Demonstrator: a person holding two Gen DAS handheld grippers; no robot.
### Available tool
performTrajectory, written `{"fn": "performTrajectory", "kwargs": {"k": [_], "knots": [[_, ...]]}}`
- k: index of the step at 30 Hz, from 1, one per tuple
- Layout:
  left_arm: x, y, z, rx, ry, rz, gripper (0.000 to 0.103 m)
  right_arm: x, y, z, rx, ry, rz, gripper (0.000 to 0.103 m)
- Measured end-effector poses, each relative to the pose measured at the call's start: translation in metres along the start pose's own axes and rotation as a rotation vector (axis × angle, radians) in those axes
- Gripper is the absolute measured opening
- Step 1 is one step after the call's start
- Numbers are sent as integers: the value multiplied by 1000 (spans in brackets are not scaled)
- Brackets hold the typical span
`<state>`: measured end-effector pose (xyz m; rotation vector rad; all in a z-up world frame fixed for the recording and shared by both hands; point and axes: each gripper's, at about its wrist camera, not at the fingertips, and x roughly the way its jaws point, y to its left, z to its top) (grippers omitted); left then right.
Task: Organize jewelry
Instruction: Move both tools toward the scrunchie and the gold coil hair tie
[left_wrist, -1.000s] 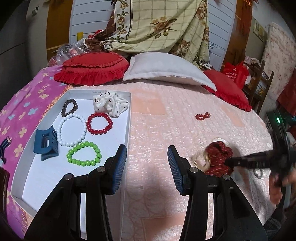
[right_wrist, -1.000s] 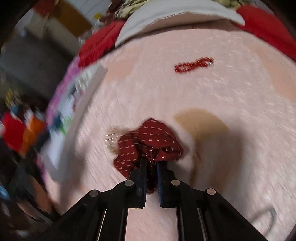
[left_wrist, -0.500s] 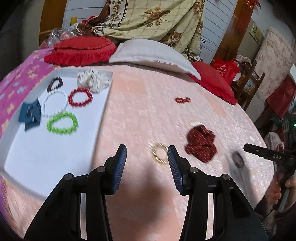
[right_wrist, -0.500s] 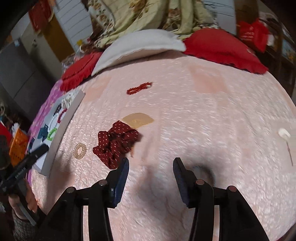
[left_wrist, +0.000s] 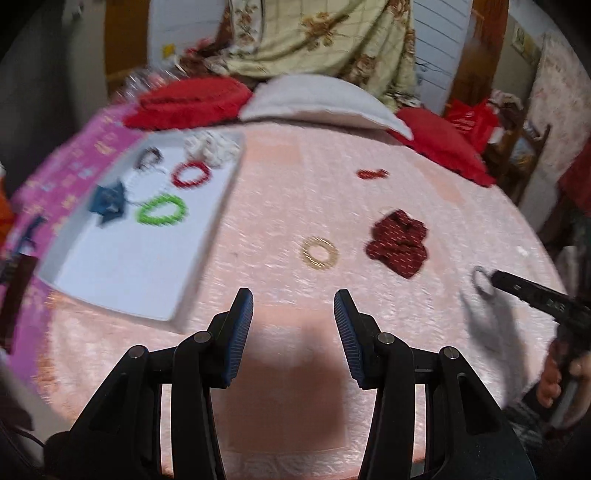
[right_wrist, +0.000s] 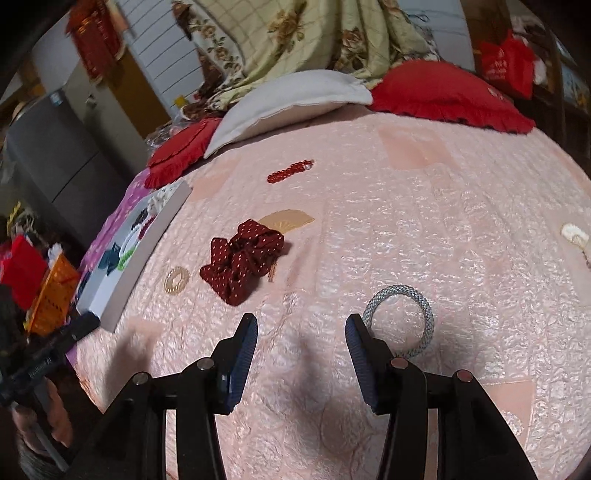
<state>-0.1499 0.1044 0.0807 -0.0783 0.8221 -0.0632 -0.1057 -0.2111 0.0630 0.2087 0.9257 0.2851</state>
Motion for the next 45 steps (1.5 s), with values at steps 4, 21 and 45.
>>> {"fn": "performTrajectory", "kwargs": {"k": [4,21,45], "knots": [[-12,-13,2,17,-36,82,45,-6,0,-8,-29,-27,-30,48],[-42,-35,-5,72,-64,182,45,-27,0,-24,-29,-57,-78,48],[-32,-14,-16,15,4,185,45,-18,17,-33,-57,-6,-99,48]]}}
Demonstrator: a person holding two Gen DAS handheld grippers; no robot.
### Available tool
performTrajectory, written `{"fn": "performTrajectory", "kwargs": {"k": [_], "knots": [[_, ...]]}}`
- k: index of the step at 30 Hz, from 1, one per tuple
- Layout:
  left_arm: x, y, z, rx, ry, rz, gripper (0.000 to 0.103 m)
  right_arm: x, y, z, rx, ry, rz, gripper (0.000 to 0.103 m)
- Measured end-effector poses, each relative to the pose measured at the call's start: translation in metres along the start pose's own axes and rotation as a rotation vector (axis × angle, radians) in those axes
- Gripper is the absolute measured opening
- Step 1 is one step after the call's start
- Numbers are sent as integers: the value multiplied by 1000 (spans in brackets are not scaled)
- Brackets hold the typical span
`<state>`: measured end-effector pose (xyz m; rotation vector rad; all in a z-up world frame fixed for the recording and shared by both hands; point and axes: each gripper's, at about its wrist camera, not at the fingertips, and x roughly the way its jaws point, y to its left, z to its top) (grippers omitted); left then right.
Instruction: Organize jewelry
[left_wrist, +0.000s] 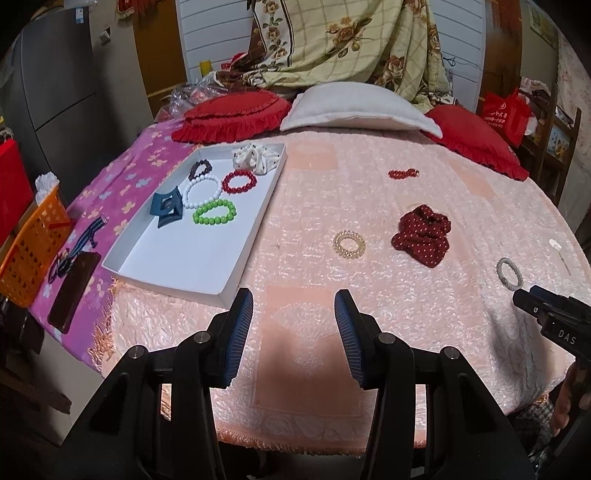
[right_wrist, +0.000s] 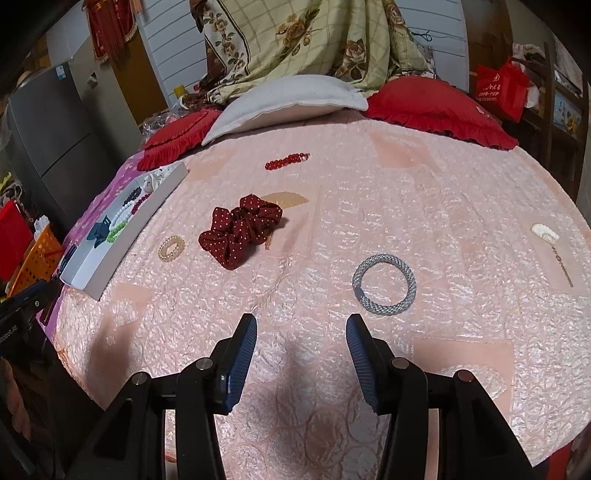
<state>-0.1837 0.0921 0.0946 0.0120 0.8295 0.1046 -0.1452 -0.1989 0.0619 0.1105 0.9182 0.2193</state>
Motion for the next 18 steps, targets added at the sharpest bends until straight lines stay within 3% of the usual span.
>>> {"fn": "performTrajectory", "kwargs": {"k": [4,11,18], "knots": [[14,2,0,-1,36,-11,45,8,-2,1,14,17,19,48],[55,16,24,-63,110,-140,45,27,4,24,36,43,108,53],[93,-17,54,57,95,-226,45,50,18,60,48,17,149,61]]}}
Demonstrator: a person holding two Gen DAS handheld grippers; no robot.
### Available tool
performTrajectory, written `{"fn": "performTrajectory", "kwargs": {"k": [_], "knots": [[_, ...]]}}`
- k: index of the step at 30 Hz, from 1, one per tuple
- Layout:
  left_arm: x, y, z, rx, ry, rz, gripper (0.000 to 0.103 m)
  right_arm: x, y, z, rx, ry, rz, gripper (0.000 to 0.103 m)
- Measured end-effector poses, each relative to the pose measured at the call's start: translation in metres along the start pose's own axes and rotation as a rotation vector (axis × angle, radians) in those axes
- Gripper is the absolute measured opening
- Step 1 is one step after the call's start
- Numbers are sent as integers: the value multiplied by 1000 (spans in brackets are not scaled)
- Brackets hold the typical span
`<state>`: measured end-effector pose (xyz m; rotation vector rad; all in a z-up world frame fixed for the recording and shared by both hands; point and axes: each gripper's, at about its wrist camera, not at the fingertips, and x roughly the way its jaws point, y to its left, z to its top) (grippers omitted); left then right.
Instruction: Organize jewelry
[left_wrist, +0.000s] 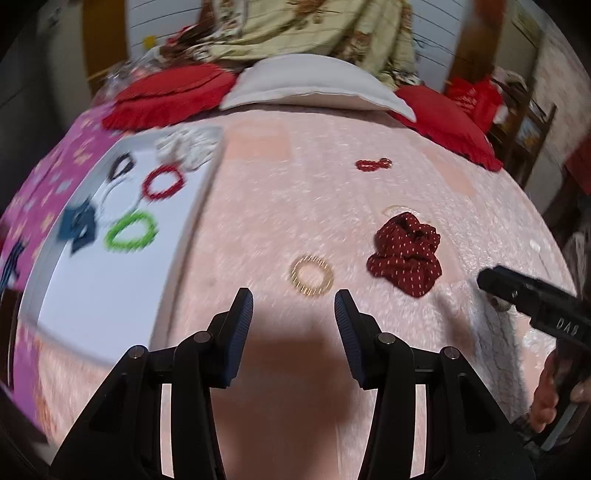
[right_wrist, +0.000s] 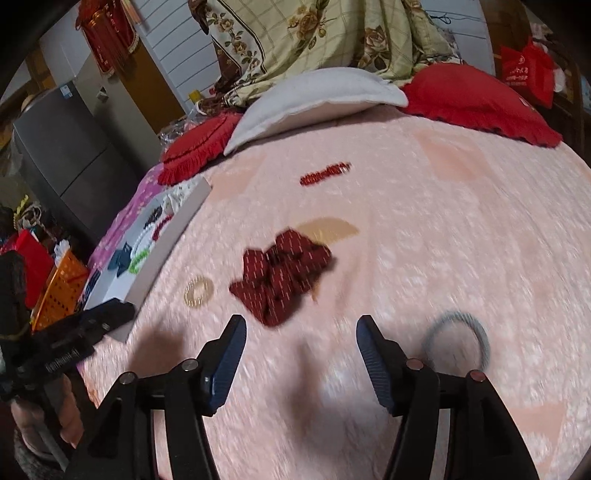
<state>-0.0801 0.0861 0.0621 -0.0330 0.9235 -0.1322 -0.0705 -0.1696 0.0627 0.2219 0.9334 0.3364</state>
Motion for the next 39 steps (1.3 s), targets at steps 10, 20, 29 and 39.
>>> {"fn": "performTrajectory", "kwargs": {"k": [10,20,29,39], "knots": [[57,15,18,-60,70,-97,45,43,5,26,26,29,2,61],[77,8,14,-44,97,-184,26,80,2,30,46,73,-17,61],[63,1,9,-79,102,-221,5,82,8,30,49,69,2,15],[-16,30,9,-153,-41,-208,5,28,35,28,4,-10,43,14]]}}
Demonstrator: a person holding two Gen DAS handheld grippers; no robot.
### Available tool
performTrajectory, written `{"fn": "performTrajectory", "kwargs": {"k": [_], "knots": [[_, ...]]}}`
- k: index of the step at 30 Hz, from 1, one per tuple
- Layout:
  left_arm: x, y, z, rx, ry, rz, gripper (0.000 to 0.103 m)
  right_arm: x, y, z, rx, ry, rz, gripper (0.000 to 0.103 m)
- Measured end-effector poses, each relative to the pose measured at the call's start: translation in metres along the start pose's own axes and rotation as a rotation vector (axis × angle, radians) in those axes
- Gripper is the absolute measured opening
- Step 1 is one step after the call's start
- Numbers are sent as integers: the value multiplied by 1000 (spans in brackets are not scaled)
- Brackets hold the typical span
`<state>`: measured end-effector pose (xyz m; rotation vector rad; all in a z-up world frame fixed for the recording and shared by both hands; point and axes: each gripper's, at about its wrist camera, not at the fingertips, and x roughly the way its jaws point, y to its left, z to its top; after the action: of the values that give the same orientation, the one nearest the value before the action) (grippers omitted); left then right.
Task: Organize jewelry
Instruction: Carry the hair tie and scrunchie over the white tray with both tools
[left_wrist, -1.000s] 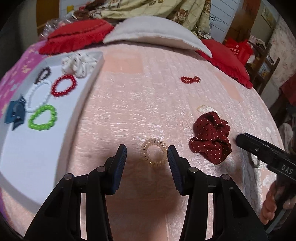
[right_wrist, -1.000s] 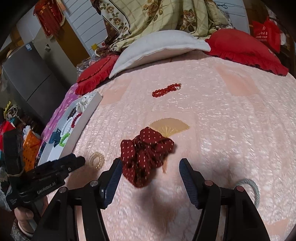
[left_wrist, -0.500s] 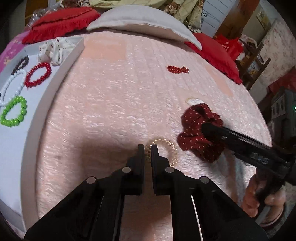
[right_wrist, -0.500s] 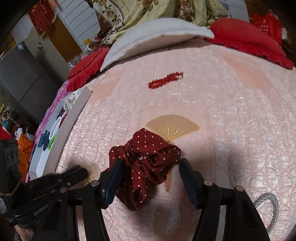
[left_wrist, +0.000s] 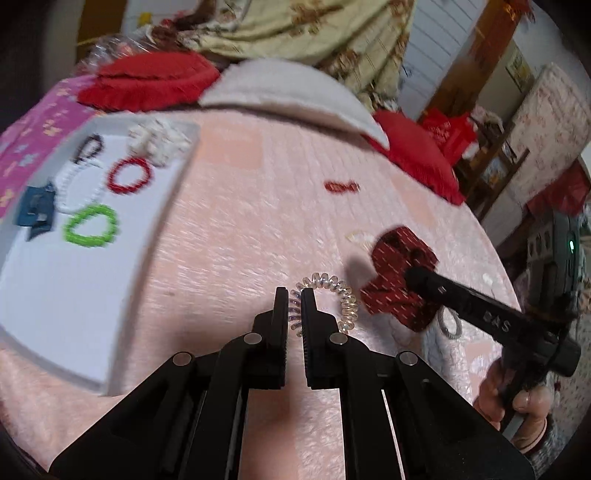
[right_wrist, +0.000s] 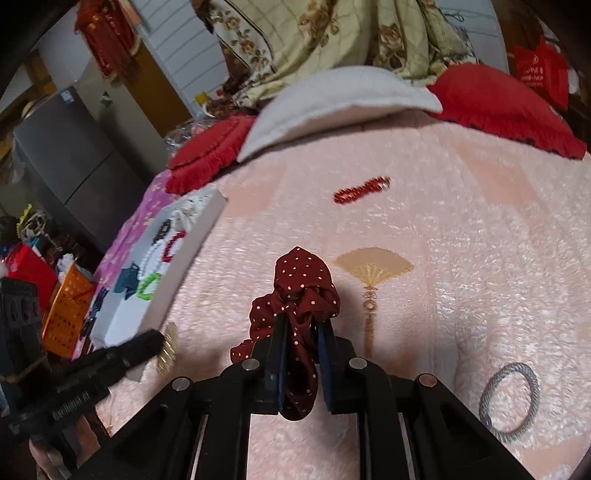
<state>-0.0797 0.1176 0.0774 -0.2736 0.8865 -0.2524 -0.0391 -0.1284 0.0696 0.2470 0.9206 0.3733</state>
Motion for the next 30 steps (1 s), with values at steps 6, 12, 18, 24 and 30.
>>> {"fn": "performTrajectory", "kwargs": {"k": [6,12,18,24,30], "knots": [[-31,44,1,-101,-69,82,5,-22,26,-6,-52,-14,17,14],[-43,103,3,-208,-104,202,5,-28,64,-13,-147,0,23,14],[-34,163,16,-317,-94,306,5,-13,106,-9,-238,33,28,14],[-26,214,18,-414,-61,372,5,29,166,4,-327,101,82,14],[-16,227,15,-396,-33,366,5,89,227,0,-423,183,138,14]]}}
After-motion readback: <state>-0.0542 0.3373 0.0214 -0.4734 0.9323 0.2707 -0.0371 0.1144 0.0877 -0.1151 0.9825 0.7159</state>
